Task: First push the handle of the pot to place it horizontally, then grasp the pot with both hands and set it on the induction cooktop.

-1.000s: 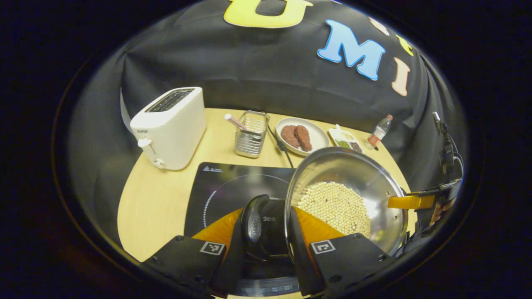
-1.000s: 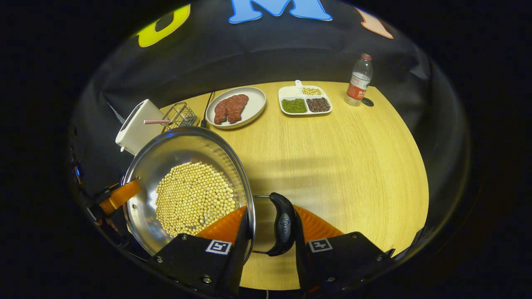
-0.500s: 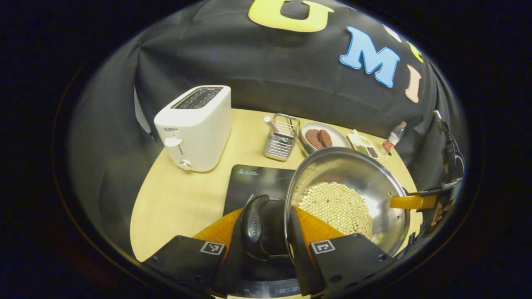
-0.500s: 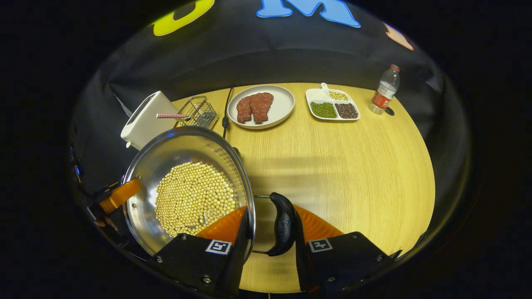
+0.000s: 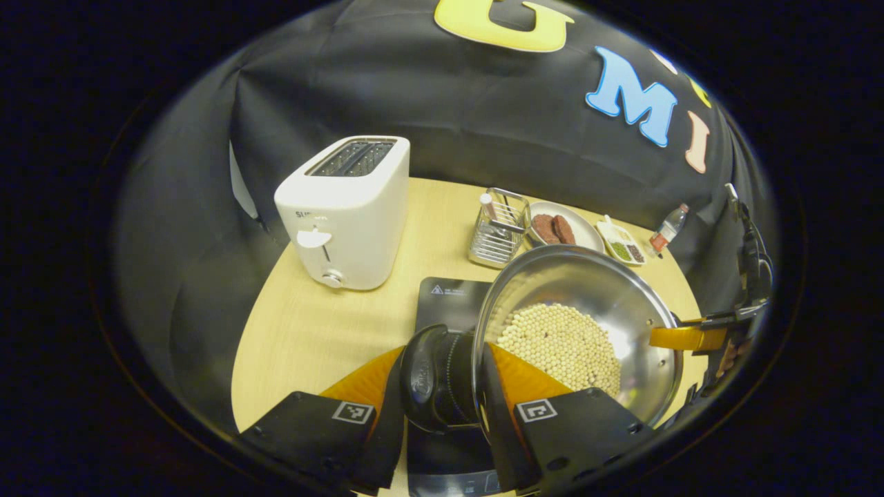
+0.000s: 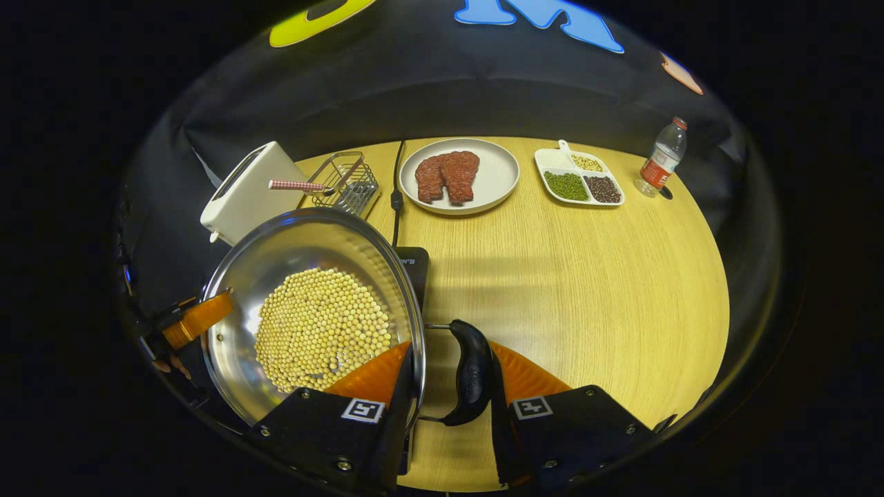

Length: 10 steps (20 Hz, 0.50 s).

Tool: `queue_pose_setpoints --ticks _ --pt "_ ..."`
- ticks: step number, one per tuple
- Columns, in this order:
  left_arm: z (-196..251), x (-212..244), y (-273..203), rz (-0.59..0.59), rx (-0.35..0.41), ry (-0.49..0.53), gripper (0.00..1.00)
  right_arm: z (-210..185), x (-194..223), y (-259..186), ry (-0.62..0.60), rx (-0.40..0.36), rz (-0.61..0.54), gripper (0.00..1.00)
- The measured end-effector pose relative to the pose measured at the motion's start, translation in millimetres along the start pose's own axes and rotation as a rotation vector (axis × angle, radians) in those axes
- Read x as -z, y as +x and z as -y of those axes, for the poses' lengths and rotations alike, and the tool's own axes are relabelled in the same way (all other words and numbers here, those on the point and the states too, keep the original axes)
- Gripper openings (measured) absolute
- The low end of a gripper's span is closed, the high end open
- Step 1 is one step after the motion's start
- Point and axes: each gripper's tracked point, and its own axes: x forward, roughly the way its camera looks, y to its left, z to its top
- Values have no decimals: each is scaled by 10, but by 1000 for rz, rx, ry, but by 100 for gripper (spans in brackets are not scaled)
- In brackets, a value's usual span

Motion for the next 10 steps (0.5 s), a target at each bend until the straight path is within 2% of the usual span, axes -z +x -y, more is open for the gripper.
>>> queue_pose_setpoints --ticks 5,6,9,10 --pt "-83 -26 101 -8 11 22 63 -73 10 80 15 2 1 53" --pt "-106 8 144 -16 13 23 58 -77 31 107 21 2 -1 53" --pt "-131 -15 209 -2 28 25 58 -80 30 120 34 1 30 53" --pt "-153 18 217 -1 32 17 61 -87 13 128 38 -6 43 53"
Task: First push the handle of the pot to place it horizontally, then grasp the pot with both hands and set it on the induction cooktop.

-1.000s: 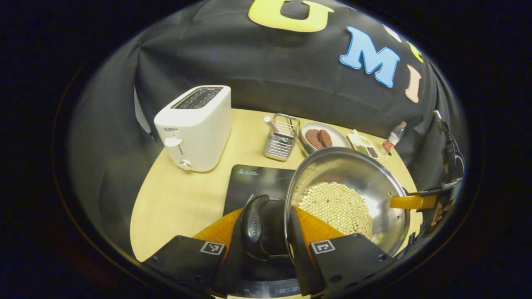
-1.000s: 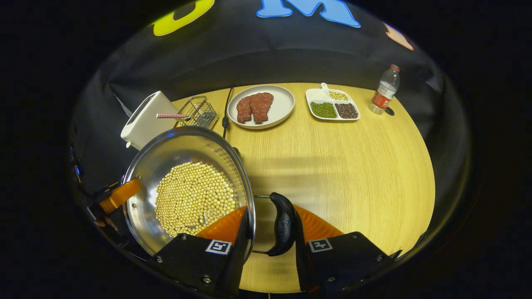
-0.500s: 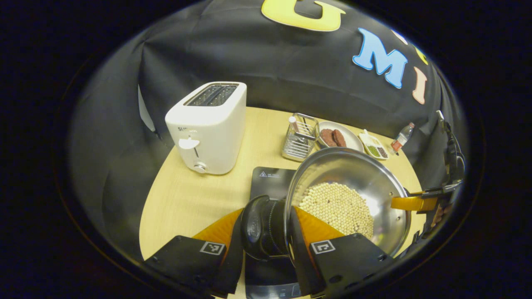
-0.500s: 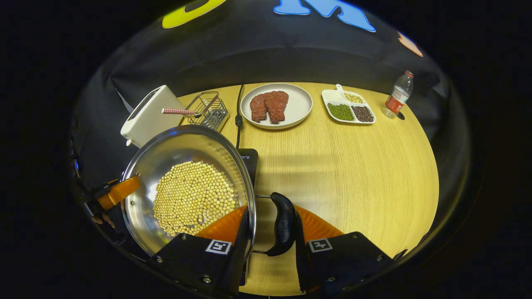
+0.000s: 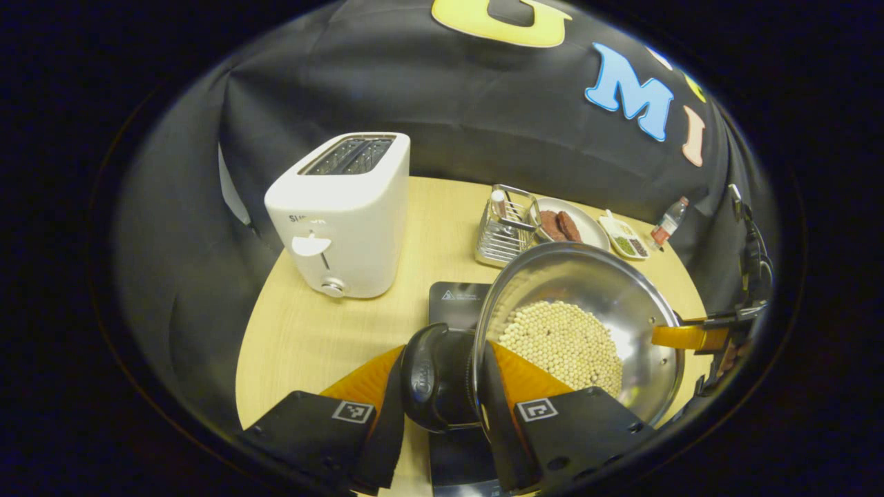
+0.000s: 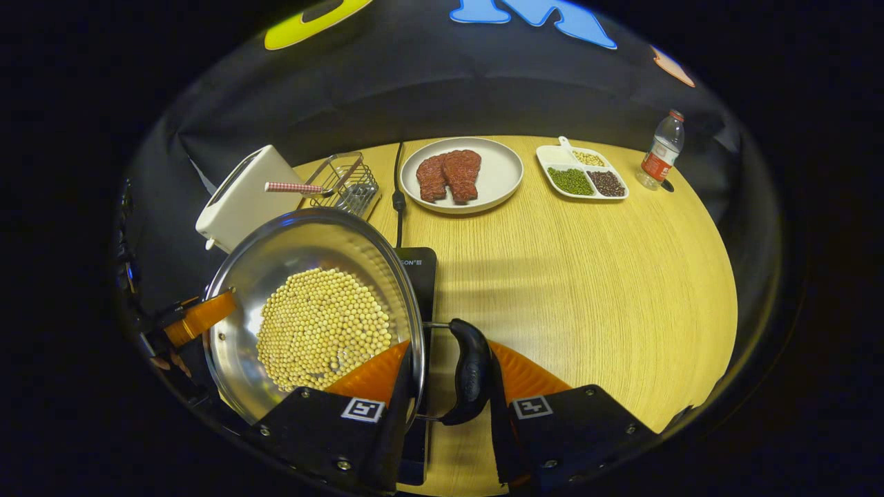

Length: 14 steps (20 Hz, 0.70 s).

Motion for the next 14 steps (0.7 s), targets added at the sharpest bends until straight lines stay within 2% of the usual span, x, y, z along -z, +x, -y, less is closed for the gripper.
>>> queue_pose_setpoints --ticks 1,2,3,5,6,9,14 --pt "-37 30 20 -4 -6 -8 65 -21 -13 2 1 -20 14 47" --pt "-84 37 -36 4 -15 -1 68 -45 -70 -24 -14 -48 34 53" --pt "-138 24 -63 21 -28 -4 71 11 -34 -34 -33 -46 24 53" --pt "-166 -35 -163 65 -31 -36 94 121 -22 -83 -37 -57 38 65" --pt "-186 -61 -258 93 -42 -52 98 132 -13 -145 -34 -71 56 82" --pt "-212 -199 -575 185 -118 -53 96 250 -119 -427 -65 -90 164 95" --pt "350 -504 -1225 352 -146 -86 96 525 -564 -1100 -97 -121 410 96"
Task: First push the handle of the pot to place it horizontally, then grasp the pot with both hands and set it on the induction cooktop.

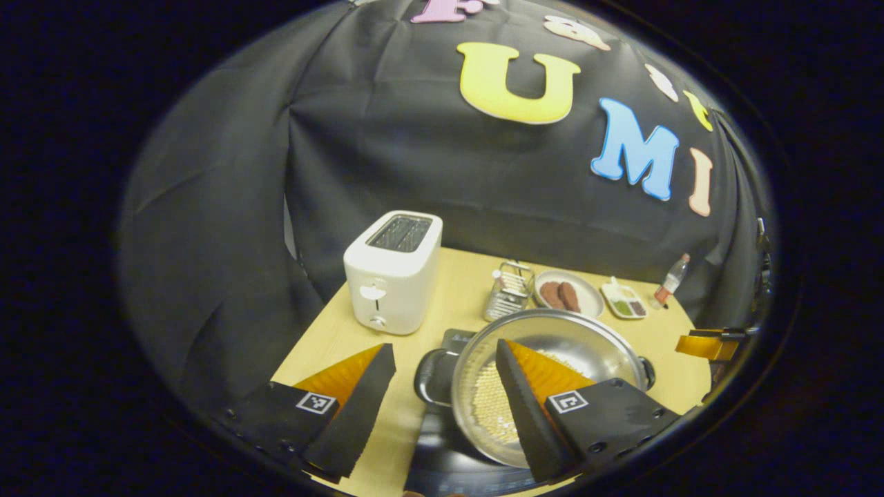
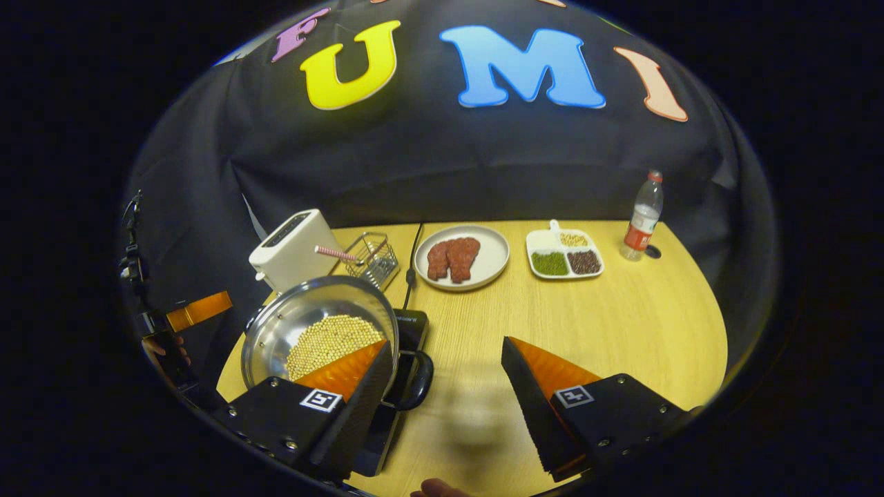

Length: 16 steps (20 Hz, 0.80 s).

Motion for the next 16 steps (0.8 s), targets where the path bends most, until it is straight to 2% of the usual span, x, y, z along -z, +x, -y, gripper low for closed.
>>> queue_pose_setpoints --ticks 3,7,16 --pt "591 -358 -398 129 20 9 95 254 -433 -386 -27 11 146 96" --pt "1477 -717 -909 258 66 -3 95 592 -775 -913 -21 32 264 96" --pt "3292 -1177 -2040 485 149 45 95 1283 -1340 -2075 13 79 502 96"
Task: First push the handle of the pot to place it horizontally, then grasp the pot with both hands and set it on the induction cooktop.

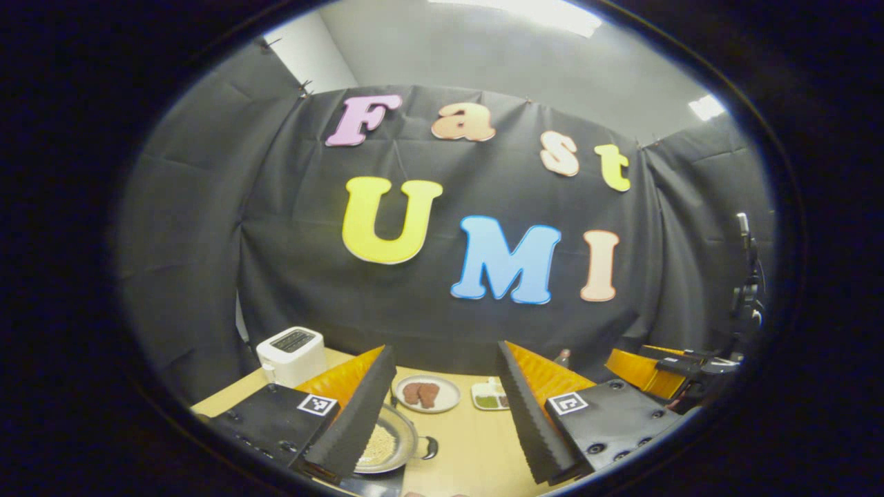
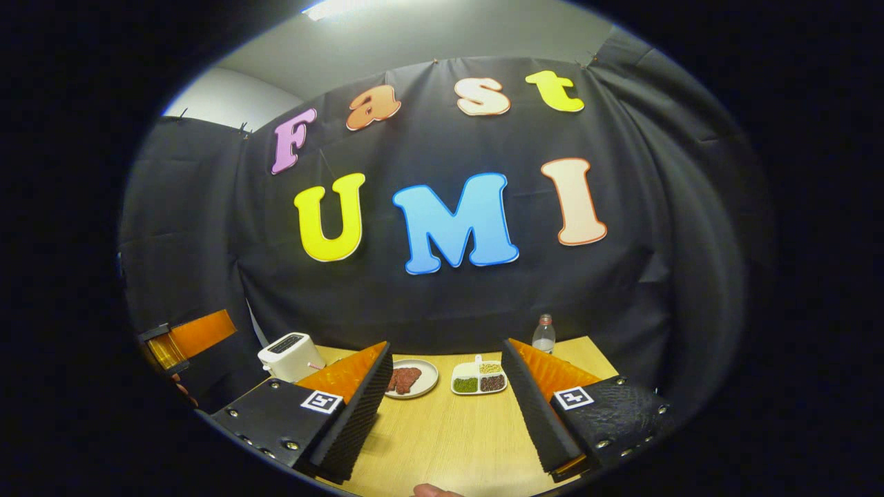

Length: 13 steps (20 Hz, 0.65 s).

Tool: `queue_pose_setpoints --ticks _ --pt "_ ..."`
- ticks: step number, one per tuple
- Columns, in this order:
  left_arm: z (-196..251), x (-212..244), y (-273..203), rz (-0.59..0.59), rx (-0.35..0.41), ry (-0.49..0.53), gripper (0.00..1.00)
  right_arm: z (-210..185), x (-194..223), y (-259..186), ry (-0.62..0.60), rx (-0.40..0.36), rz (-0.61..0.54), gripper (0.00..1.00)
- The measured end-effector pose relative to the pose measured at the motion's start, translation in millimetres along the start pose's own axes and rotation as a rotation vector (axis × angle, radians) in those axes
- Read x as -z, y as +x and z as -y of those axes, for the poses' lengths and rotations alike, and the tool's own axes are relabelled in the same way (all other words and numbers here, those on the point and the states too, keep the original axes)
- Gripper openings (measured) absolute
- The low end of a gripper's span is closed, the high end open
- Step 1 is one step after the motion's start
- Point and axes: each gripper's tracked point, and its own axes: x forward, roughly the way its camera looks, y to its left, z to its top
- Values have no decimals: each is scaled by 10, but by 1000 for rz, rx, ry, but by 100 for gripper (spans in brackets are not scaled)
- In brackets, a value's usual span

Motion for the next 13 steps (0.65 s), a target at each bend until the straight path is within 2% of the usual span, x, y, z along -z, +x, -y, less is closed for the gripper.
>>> queue_pose_setpoints --ticks 3,6,10,13 --pt "352 -174 -183 48 -5 18 95 171 -174 -231 4 -16 24 95" --pt "577 -340 -447 67 -2 15 96 250 -113 -386 10 -27 1 96" --pt "596 -363 -805 78 11 38 95 306 -191 -606 -13 10 20 95" --pt "500 -301 -933 64 12 16 95 237 -223 -794 -9 27 18 96"
